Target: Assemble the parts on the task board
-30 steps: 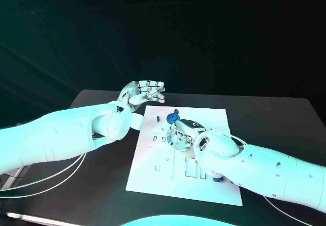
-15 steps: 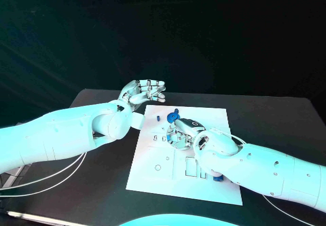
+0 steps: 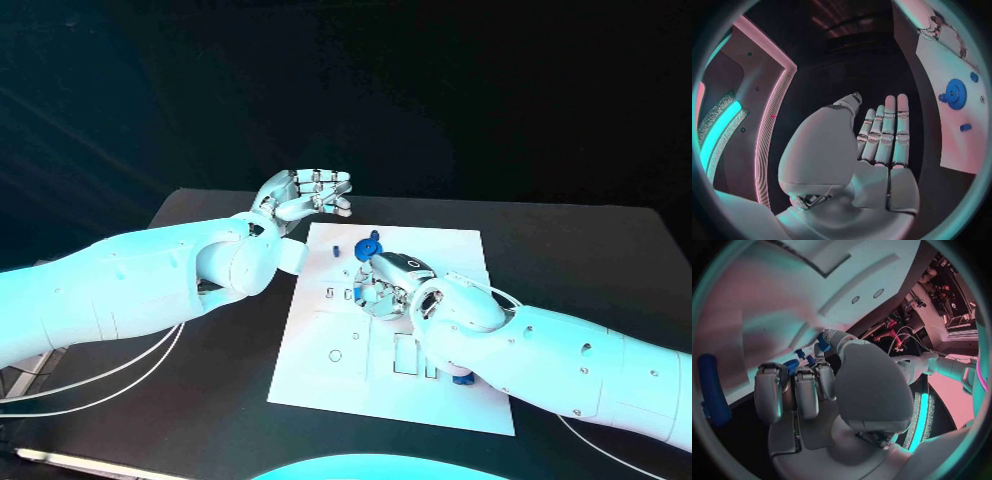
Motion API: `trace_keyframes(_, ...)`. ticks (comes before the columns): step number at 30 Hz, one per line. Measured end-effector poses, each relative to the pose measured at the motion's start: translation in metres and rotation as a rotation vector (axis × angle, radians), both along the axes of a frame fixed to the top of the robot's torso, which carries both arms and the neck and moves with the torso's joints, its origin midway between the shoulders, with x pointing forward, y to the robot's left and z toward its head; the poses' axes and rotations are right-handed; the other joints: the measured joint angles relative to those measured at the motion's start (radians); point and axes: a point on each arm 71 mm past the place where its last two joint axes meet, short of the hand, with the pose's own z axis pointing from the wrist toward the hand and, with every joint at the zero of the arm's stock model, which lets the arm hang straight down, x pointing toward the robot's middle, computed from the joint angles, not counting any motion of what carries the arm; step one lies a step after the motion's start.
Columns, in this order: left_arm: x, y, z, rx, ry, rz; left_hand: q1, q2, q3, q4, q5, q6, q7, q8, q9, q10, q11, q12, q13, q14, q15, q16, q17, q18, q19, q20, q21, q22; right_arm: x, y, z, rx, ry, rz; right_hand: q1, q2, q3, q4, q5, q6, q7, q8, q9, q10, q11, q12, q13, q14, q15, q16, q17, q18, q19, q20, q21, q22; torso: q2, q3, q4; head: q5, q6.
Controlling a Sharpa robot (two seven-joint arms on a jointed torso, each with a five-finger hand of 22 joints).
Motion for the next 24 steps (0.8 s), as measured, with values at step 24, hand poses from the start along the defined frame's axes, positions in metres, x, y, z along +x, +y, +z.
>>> trace_keyframes(24, 0.0004, 0.0008, -0.0003, 0.001, 0.001, 0.0, -0.004, -0.004, 0.0, 0.0, 0.0, 0.0, 0.0, 0.0, 0.0, 0.0, 0.0, 0.0, 0.0, 0.0, 0.0, 0.004, 0.004, 0.0, 0.0, 0.0, 0.005, 0.003, -0.0009, -0.001, -0.0023, -0.001, 0.001, 0.0, -0.069, -0.07, -0.037, 0.034, 0.0, -0.121, 0.039, -0.066, -0.026, -0.112, 0.037, -0.118, -0.049, 0.0, 0.025, -0.01, 0.0, 0.0, -0.02, 0.02, -0.075, 0.0, 0.0, -0.0005, -0.0002, -0.001, 0.002)
